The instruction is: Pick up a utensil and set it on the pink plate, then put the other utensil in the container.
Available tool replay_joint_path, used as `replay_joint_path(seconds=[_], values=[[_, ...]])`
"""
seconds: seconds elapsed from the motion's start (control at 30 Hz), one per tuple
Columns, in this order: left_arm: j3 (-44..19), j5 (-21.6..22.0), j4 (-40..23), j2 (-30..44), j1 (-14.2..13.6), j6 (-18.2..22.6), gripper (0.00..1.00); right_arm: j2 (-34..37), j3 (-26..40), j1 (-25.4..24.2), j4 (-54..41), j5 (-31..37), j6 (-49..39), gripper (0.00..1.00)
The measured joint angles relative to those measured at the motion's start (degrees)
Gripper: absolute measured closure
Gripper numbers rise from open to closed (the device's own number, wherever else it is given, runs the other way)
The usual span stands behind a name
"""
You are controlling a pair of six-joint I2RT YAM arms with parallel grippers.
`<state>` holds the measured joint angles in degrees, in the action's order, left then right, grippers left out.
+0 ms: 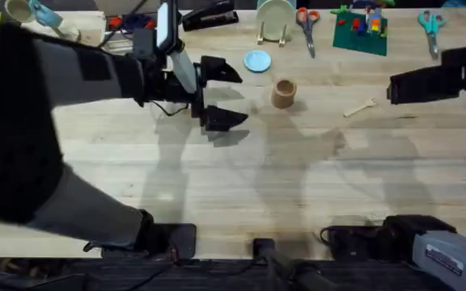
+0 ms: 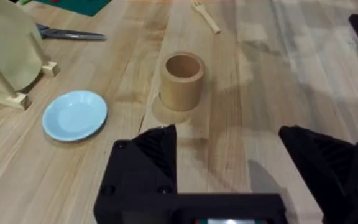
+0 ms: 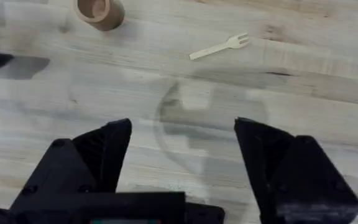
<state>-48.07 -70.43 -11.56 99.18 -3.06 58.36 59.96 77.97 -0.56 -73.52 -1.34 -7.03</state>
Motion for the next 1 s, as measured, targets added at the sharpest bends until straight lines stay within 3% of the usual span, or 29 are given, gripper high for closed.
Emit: replay_joint_path(seconds=[0.23, 0.57, 1.0], values=[[0.0, -4.0, 5.17, 6.94, -0.56, 0.01, 0.005, 0.0, 0.0, 0.0, 0.01, 0.0, 0.0, 0.006], [0.0, -4.85, 9.73, 7.17, -0.56, 0.01, 0.005, 0.0, 0.0, -0.02, 0.0, 0.0, 0.78, 0.008], [0.0, -4.77, 11.63, 7.17, -0.56, -0.86, 0.006, 4.61, 0.0, -0.02, 0.62, 0.0, 19.98, 0.006]])
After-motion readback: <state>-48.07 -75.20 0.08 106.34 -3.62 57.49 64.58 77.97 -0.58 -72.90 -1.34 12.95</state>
